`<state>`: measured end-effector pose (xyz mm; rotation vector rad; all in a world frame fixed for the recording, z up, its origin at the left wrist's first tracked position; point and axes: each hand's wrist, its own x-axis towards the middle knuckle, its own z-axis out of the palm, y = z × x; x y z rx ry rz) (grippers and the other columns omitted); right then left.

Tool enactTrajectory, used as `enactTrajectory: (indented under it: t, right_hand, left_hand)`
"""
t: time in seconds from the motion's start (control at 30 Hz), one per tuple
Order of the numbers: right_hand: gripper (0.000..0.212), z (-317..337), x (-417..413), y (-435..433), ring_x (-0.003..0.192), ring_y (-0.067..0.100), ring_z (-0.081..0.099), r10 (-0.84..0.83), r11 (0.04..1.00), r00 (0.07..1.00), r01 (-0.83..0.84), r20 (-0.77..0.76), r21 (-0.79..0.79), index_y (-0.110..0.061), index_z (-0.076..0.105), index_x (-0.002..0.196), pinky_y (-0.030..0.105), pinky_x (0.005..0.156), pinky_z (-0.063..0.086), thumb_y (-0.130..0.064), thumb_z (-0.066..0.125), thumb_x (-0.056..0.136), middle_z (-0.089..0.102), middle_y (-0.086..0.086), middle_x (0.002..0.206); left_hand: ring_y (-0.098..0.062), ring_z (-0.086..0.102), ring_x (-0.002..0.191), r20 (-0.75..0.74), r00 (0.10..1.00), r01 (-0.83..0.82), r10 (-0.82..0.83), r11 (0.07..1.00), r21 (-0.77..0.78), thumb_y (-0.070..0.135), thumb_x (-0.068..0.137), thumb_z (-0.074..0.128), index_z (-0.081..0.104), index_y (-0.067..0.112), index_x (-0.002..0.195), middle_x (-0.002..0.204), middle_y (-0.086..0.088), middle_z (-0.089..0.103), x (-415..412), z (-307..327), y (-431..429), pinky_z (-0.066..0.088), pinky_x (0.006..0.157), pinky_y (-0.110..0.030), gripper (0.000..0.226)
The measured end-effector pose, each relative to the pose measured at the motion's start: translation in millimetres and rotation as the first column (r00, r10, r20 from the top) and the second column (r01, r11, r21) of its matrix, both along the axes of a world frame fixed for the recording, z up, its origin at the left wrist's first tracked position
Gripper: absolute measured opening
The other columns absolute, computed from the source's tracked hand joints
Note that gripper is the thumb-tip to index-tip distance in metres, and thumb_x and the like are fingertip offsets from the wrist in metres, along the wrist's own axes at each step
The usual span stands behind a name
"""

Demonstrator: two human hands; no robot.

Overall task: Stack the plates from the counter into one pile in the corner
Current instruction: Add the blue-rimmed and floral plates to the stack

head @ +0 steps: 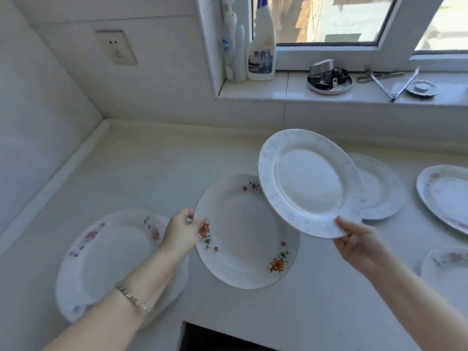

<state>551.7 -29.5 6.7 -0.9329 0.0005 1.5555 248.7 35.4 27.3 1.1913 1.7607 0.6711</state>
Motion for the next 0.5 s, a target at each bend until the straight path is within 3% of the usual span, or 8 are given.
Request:
enactTrajectory:
  t: [0.07, 0.1, 0.13, 0.2, 0.3, 0.4, 0.5]
  right_hand:
    - [0.064, 5.0, -26.0, 16.1, 0.056, 0.006, 0.071, 0.096, 0.995, 0.995, -0.097, 0.024, 0.022, -0.009, 0.061, 0.093, 0.012, 0.043, 0.051, -0.002, 0.09, 0.037, 0.075, -0.002, 0.067]
    - [0.038, 8.4, -37.8, 23.4, 0.058, 0.005, 0.071, 0.132, 0.991, 0.991, -0.133, 0.036, 0.028, -0.01, 0.061, 0.094, 0.013, 0.046, 0.053, 0.001, 0.077, 0.061, 0.075, -0.003, 0.069]
    - [0.028, 11.8, -50.8, 30.2, 0.059, 0.005, 0.071, 0.175, 0.984, 0.983, -0.176, 0.047, 0.031, -0.01, 0.061, 0.095, 0.013, 0.048, 0.054, 0.003, 0.064, 0.07, 0.076, -0.004, 0.07]
    - [0.033, 10.6, -72.9, 43.7, 0.062, 0.007, 0.072, 0.261, 0.964, 0.963, -0.263, 0.058, 0.028, -0.01, 0.061, 0.097, 0.014, 0.049, 0.054, 0.003, 0.06, 0.067, 0.076, -0.003, 0.074]
    - [0.024, 6.8, -105.0, 58.1, 0.062, 0.008, 0.072, 0.342, 0.939, 0.935, -0.343, 0.088, -0.012, -0.008, 0.062, 0.097, 0.015, 0.049, 0.055, 0.007, 0.052, 0.08, 0.076, -0.001, 0.074]
    - [0.037, 1.5, -135.2, 69.2, 0.062, 0.011, 0.072, 0.414, 0.91, 0.902, -0.412, 0.125, -0.038, -0.005, 0.066, 0.093, 0.017, 0.05, 0.055, 0.002, 0.071, 0.056, 0.076, 0.001, 0.075]
    - [0.025, -4.2, -159.1, 77.5, 0.059, 0.01, 0.072, 0.468, 0.884, 0.867, -0.461, 0.171, -0.082, -0.004, 0.062, 0.097, 0.017, 0.05, 0.055, 0.007, 0.055, 0.075, 0.075, 0.0, 0.07]
  left_hand:
    - [-0.026, 0.057, 0.072, 0.037, 0.992, -0.126, 0.124, 0.991, 0.044, 0.004, 0.091, 0.053, 0.05, 0.015, 0.067, 0.072, -0.013, 0.06, -40.6, 10.3, -1.6, 0.045, 0.067, -0.036, 0.027]
    - [-0.025, 0.056, 0.069, 0.056, 0.982, -0.185, 0.182, 0.981, 0.056, 0.003, 0.091, 0.051, 0.05, 0.014, 0.067, 0.072, -0.012, 0.059, -60.1, 14.3, -4.1, 0.043, 0.065, -0.033, 0.026]
    - [-0.023, 0.055, 0.066, 0.077, 0.967, -0.248, 0.244, 0.967, 0.06, 0.003, 0.092, 0.05, 0.05, 0.012, 0.068, 0.07, -0.01, 0.058, -78.0, 16.5, -7.1, 0.041, 0.062, -0.032, 0.026]
    - [-0.021, 0.053, 0.063, 0.125, 0.922, -0.374, 0.367, 0.926, 0.042, 0.002, 0.093, 0.049, 0.049, 0.01, 0.067, 0.068, -0.008, 0.057, -113.3, 16.5, -13.5, 0.041, 0.06, -0.03, 0.027]
    - [-0.022, 0.054, 0.067, 0.171, 0.85, -0.503, 0.498, 0.864, -0.012, 0.002, 0.093, 0.05, 0.05, 0.01, 0.066, 0.062, -0.007, 0.06, -154.0, 9.1, -22.5, 0.042, 0.066, -0.032, 0.028]
    - [-0.021, 0.052, 0.064, 0.211, 0.788, -0.573, 0.578, 0.814, -0.091, 0.002, 0.094, 0.047, 0.049, 0.009, 0.067, 0.068, -0.008, 0.058, -177.2, 2.7, -31.9, 0.042, 0.061, -0.031, 0.027]
    - [-0.022, 0.052, 0.064, 0.227, 0.754, -0.599, 0.616, 0.787, -0.148, -0.001, 0.094, 0.046, 0.048, 0.007, 0.067, 0.072, -0.011, 0.056, -196.1, -4.1, -40.9, 0.041, 0.056, -0.032, 0.028]
